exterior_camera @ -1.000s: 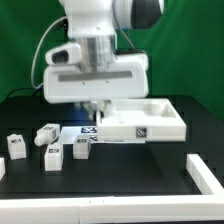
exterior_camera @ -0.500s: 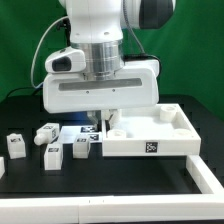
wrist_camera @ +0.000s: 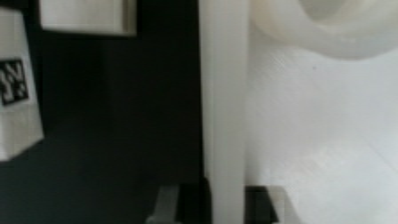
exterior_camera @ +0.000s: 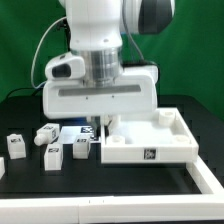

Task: Assemble one leg

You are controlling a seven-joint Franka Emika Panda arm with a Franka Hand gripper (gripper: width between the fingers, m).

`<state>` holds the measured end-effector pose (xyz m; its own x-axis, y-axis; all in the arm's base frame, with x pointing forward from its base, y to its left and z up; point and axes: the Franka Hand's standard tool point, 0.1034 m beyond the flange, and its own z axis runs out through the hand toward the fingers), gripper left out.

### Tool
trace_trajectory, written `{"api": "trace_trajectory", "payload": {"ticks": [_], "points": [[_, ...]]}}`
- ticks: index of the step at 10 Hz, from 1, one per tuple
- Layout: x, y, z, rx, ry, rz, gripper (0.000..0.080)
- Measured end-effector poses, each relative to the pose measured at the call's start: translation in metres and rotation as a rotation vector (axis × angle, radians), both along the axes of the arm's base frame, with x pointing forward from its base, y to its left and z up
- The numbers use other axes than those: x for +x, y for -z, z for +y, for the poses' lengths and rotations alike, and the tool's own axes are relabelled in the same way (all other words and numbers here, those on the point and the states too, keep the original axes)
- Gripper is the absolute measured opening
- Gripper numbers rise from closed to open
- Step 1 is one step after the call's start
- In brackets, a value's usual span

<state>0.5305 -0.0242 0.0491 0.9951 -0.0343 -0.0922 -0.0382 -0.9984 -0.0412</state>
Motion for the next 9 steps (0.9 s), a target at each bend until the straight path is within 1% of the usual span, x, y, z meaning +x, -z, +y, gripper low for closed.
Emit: {"api": "trace_trajectory", "payload": {"ticks": [1, 2, 7, 8, 9], "points": [[0.016, 0.007, -0.001, -0.007, -0.004, -0.009, 0.0048], [0.026, 0.014, -0.005, -0.014, -0.015, -0.035, 0.0048], [0.023, 0.017, -0.005, -0.016, -0.016, -0.028, 0.0048], [0.022, 0.02, -0.005, -0.017, -0.011, -0.024, 0.0048], [0.021, 0.029, -0.004, -0.02, -0.002, -0.012, 0.0048]]}}
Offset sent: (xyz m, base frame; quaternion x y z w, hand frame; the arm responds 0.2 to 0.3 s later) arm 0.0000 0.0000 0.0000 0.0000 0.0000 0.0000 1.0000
